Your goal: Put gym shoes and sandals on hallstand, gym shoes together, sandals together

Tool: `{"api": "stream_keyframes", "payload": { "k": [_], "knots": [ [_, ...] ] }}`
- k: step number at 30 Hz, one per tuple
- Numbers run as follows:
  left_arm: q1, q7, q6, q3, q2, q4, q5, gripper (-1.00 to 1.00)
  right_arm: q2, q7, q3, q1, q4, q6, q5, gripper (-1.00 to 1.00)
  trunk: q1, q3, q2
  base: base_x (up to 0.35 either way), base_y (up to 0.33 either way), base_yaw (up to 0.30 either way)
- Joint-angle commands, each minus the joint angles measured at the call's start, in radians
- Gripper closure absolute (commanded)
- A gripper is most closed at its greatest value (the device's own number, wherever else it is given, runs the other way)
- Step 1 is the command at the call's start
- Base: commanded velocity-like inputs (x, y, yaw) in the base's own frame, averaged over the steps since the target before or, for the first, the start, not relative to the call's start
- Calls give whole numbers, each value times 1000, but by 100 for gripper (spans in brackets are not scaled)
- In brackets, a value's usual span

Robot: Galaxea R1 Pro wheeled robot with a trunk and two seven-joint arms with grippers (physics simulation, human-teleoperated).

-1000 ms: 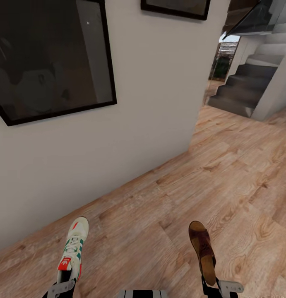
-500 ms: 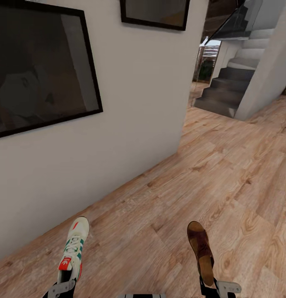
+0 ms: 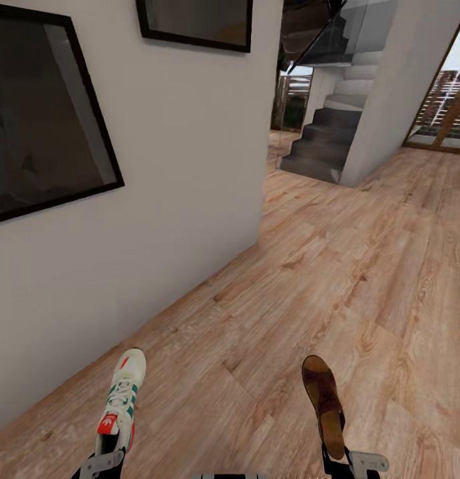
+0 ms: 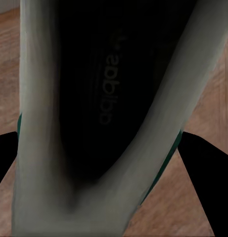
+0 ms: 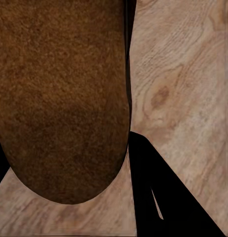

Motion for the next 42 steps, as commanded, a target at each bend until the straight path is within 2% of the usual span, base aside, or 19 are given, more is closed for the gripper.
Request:
{"api": "stream_keyframes", "payload": {
  "k": [1,5,11,19,26,42],
  "knots": [
    [0,-10,-1,3,-1,1,8,100,0,2,-7,-1,1,-3,7,100,0,0,0,0,0,-300],
    [0,-10,-1,2,-2,1,2,100,-1,2,-7,-1,1,-3,7,100,0,1,0,42,0,-300],
    [0,-9,-1,5,-2,1,-16,100,-2,2,-7,-1,1,-3,7,100,0,4,0,284,0,-300],
    [0,-9,-1,5,-2,3,-17,100,-1,2,-7,-1,1,-3,7,100,0,7,0,327,-53,-300],
    [0,-9,-1,1,-2,32,-17,100,-1,2,-7,-1,1,-3,7,100,0,9,0,297,-166,-300],
    [0,-9,-1,2,-2,36,-17,100,-1,2,-7,-1,1,-3,7,100,0,10,0,302,-150,-300]
  ]
}}
